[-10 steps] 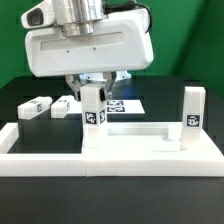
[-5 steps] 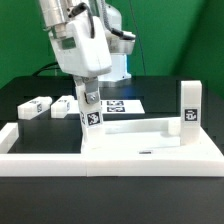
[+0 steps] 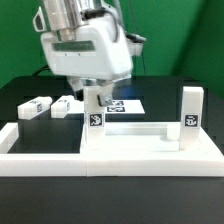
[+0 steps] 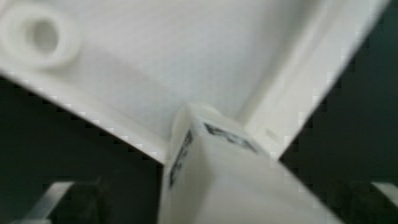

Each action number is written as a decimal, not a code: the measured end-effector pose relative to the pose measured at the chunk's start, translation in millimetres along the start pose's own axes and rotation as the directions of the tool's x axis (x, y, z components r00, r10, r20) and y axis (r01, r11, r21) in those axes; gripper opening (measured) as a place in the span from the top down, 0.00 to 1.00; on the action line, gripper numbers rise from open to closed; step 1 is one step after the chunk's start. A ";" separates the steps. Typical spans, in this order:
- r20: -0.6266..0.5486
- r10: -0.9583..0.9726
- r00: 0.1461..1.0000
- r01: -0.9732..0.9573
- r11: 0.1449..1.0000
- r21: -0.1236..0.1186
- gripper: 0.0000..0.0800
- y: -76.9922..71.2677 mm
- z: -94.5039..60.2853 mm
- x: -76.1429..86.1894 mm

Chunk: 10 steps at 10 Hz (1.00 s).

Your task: Assemble desk

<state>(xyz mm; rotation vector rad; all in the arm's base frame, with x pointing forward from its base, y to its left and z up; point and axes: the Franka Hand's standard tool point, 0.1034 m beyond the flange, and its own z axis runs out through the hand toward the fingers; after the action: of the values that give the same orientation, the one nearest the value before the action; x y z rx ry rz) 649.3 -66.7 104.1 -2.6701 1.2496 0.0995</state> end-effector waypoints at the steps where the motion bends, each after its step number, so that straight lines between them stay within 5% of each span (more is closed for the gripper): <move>1: -0.007 -0.022 1.000 0.022 1.000 0.003 0.20 -0.1 -0.4 1.2; 4: -0.010 -0.276 0.961 0.276 0.961 -0.020 0.19 1.0 0.3 0.6; 6: 0.015 -0.630 0.776 0.628 0.771 -0.106 0.19 -3.9 0.0 -4.8; 7: 0.038 -0.779 0.626 0.777 0.619 -0.117 0.19 -8.2 2.0 -8.8; 8: 0.038 -0.810 0.586 0.808 0.579 -0.109 0.19 -10.5 3.3 -10.8; 10: 0.030 -0.769 0.638 0.767 0.632 -0.109 0.21 -10.2 3.4 -10.5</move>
Offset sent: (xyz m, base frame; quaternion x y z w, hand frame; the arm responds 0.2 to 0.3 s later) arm 0.0000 0.0000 0.0000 0.0000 0.0000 -0.1296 0.9916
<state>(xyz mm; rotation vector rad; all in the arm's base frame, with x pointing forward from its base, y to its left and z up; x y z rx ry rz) 650.5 -51.7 103.8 -3.0481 -0.0097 0.0141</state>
